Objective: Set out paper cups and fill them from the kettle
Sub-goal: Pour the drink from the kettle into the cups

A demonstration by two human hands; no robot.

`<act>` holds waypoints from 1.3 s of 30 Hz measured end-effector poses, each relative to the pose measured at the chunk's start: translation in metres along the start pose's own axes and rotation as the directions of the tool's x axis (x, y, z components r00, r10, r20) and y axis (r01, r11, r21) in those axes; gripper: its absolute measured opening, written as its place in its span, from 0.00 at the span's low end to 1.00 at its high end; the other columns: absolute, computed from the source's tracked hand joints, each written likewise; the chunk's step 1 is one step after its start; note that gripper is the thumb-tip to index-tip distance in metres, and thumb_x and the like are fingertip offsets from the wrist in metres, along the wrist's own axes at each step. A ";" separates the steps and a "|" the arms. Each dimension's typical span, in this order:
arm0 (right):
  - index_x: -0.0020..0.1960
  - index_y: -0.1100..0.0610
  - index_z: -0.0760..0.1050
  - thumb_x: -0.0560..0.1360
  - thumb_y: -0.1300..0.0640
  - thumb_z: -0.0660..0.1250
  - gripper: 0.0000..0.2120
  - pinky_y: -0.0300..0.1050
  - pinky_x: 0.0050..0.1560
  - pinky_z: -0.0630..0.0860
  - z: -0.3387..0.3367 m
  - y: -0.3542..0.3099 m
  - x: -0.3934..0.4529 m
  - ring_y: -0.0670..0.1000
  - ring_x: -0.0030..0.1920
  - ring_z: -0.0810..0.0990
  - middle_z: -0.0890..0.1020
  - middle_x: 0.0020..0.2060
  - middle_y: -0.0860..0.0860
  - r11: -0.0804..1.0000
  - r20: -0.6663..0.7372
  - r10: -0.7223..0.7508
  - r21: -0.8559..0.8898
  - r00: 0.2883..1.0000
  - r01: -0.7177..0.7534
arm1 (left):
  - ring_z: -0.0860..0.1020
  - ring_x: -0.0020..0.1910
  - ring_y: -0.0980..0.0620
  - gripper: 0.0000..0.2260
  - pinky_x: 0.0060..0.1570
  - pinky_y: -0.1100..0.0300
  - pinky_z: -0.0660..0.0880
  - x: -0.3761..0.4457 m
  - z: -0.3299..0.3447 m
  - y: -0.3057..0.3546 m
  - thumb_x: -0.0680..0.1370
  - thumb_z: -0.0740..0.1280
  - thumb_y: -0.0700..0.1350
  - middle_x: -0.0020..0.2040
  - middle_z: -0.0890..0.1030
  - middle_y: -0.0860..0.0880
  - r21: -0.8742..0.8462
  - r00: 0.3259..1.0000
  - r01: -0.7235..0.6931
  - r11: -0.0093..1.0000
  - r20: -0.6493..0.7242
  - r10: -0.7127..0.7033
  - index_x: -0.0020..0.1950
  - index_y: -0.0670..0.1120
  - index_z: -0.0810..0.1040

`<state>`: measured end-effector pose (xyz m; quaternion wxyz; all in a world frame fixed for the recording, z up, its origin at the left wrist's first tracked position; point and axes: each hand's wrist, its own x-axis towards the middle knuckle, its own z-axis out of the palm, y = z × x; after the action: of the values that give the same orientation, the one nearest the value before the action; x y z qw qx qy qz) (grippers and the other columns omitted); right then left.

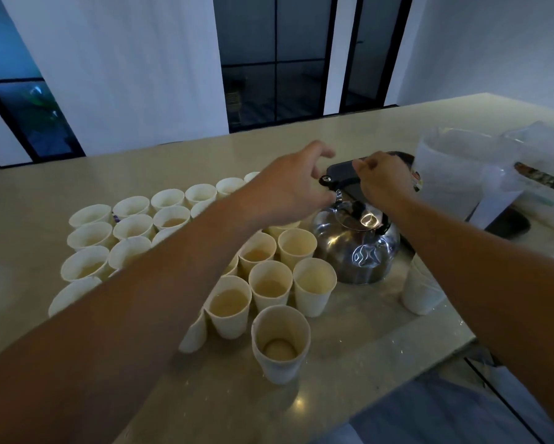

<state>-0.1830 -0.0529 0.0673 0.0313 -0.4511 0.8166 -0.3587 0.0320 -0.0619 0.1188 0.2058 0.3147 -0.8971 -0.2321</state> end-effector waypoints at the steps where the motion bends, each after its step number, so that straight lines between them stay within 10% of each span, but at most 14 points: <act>1: 0.46 0.55 0.75 0.82 0.45 0.59 0.16 0.42 0.32 0.62 0.001 0.001 0.004 0.51 0.38 0.75 0.76 0.37 0.51 0.999 0.025 0.052 -0.004 0.998 -0.052 | 0.75 0.52 0.55 0.26 0.43 0.69 0.70 0.015 0.002 0.000 0.77 0.70 0.49 0.57 0.76 0.53 0.003 1.000 -0.002 1.000 0.007 0.002 0.73 0.54 0.65; 8: 0.48 0.59 0.77 0.74 0.37 0.68 0.23 0.44 0.32 0.71 0.012 0.011 0.016 0.50 0.34 0.75 0.80 0.41 0.53 0.920 0.176 0.319 0.181 0.932 -0.349 | 0.76 0.48 0.57 0.22 0.44 0.64 0.73 0.076 0.025 -0.012 0.77 0.70 0.45 0.53 0.78 0.52 -0.047 0.994 0.080 0.996 0.074 -0.077 0.71 0.51 0.69; 39: 0.20 0.54 0.68 0.69 0.53 0.70 0.21 0.40 0.30 0.65 -0.012 -0.052 0.021 0.47 0.23 0.65 0.65 0.13 0.44 0.988 0.138 -0.139 -0.045 0.981 0.146 | 0.84 0.40 0.53 0.06 0.33 0.69 0.78 0.071 0.015 -0.046 0.77 0.72 0.41 0.45 0.83 0.48 -0.230 0.972 0.231 0.945 0.013 -0.234 0.54 0.46 0.84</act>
<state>-0.1628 -0.0800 0.1136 0.0481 -0.5321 0.7878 -0.3063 -0.0049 -0.1371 0.0976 0.2184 0.3941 -0.8193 -0.3545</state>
